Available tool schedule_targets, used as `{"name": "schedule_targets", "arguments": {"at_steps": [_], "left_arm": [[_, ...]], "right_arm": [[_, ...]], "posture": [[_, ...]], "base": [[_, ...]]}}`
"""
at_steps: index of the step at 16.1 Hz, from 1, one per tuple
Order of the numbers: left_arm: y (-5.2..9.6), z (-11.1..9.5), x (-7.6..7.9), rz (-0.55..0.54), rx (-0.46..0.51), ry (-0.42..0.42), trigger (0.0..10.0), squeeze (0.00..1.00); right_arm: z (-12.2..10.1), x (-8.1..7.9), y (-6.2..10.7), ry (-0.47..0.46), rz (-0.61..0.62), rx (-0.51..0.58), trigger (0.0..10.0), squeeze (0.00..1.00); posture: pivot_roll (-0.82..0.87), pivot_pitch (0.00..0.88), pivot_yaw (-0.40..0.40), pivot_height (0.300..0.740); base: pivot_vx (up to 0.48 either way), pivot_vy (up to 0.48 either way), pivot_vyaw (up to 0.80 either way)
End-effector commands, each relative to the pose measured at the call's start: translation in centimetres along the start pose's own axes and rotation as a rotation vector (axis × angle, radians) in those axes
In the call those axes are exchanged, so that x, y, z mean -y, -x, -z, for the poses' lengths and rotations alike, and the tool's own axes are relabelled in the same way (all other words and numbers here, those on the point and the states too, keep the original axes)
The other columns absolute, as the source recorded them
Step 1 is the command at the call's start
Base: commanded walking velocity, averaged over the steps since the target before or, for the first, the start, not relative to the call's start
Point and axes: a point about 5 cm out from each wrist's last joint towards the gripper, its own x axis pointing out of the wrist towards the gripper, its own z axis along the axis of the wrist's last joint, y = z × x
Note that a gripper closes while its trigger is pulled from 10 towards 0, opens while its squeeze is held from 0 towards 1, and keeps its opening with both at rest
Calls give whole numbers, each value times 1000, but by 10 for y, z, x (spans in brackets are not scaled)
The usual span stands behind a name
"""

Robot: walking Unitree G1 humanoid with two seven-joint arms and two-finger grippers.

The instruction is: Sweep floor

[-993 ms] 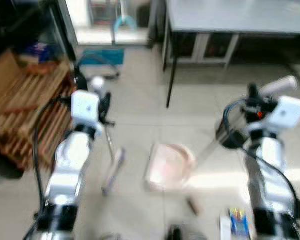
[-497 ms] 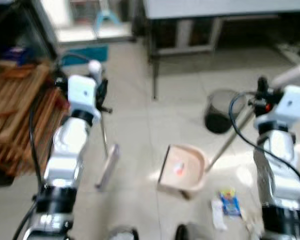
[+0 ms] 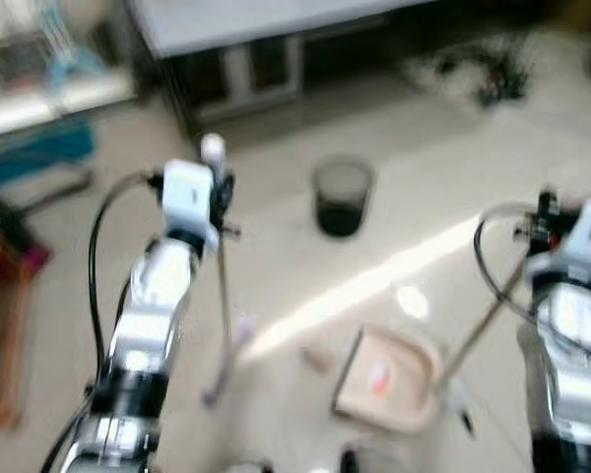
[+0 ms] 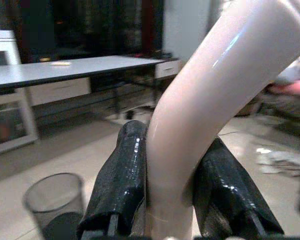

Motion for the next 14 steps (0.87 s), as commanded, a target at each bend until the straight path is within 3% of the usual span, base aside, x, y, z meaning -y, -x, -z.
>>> {"name": "schedule_targets", "arguments": {"at_steps": [1, 4, 8, 14], "left_arm": [[3, 0, -9, -31, 13, -18, 10000, 0], [14, 11, -9, -42, -19, -18, 10000, 0], [23, 23, -4, -20, -57, -35, 10000, 0], [31, 36, 9, -6, -86, -20, 10000, 0]], "right_arm": [[-9, -8, 3, -8, -29, 29, 10000, 0], [0, -14, 5, 0, -70, -20, 10000, 0], [33, -10, 16, -23, -26, -148, 10000, 0], [50, -20, 25, -27, -78, -188, 10000, 0]], "posture": [[-54, 86, 56, 740], [-50, 82, 41, 740], [-48, 73, 50, 740], [-46, 69, 52, 740]], "base": [[0, 334, -800], [0, 334, -800], [0, 335, -800], [0, 333, -800]]}}
